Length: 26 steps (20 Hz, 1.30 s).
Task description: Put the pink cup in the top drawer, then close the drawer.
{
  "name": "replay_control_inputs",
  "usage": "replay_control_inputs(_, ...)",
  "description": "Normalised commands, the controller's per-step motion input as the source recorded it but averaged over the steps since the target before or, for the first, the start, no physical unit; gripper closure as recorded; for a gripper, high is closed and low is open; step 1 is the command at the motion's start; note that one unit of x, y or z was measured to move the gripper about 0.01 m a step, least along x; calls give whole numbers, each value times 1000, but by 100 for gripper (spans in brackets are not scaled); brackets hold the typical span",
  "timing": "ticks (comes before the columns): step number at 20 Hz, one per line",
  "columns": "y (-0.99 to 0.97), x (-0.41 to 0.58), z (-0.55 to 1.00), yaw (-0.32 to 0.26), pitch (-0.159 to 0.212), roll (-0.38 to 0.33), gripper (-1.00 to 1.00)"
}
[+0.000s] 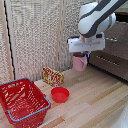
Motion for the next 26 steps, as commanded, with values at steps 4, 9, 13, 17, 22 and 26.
replay_control_inputs(4, 205, 537, 605, 0, 12, 91, 100)
replay_control_inputs(9, 109, 537, 738, 0, 90, 89, 100)
replay_control_inputs(13, 36, 459, 729, -12, 131, 95, 100)
replay_control_inputs(17, -9, 451, 751, -21, 121, 97, 100)
replay_control_inputs(22, -171, 409, 846, -25, 75, 84, 100)
replay_control_inputs(26, -254, 380, 916, -35, 55, 66, 100)
